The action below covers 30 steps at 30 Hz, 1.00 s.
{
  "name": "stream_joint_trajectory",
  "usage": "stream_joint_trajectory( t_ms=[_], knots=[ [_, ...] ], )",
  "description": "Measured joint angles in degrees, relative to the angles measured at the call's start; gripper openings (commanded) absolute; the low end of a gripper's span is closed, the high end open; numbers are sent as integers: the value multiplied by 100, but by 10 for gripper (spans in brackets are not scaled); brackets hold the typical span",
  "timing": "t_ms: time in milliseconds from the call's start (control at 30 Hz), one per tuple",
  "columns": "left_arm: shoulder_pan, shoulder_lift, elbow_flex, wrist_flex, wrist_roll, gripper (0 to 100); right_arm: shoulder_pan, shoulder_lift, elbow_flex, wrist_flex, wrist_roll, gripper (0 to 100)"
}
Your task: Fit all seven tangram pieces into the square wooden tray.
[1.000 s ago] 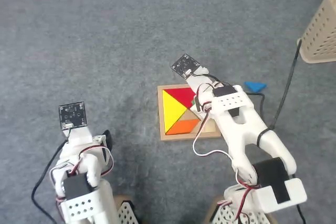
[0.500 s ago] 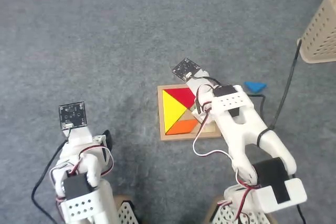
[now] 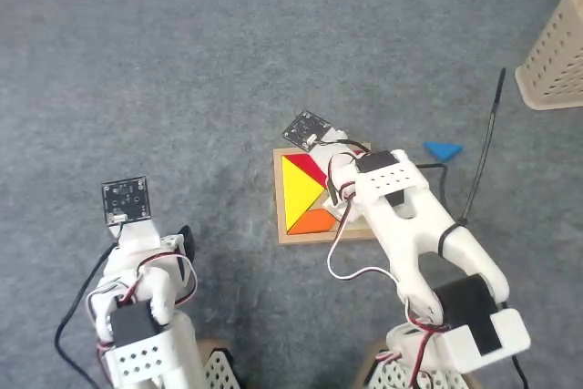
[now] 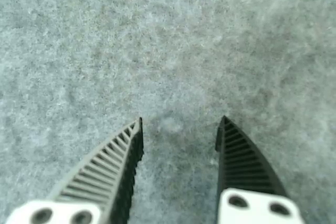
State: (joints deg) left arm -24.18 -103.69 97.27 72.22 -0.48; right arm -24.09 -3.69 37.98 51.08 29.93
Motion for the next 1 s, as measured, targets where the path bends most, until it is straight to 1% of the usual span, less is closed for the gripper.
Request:
stream_joint_trajectory(
  t_ms=[867, 933, 1000],
  knots=[
    [0, 0, 0, 0, 0, 216, -9, 0, -18, 0, 167, 182],
    [0, 0, 0, 0, 0, 216, -9, 0, -70, 0, 193, 194],
    [0, 0, 0, 0, 0, 216, -9, 0, -88, 0, 193, 227]
  ],
)
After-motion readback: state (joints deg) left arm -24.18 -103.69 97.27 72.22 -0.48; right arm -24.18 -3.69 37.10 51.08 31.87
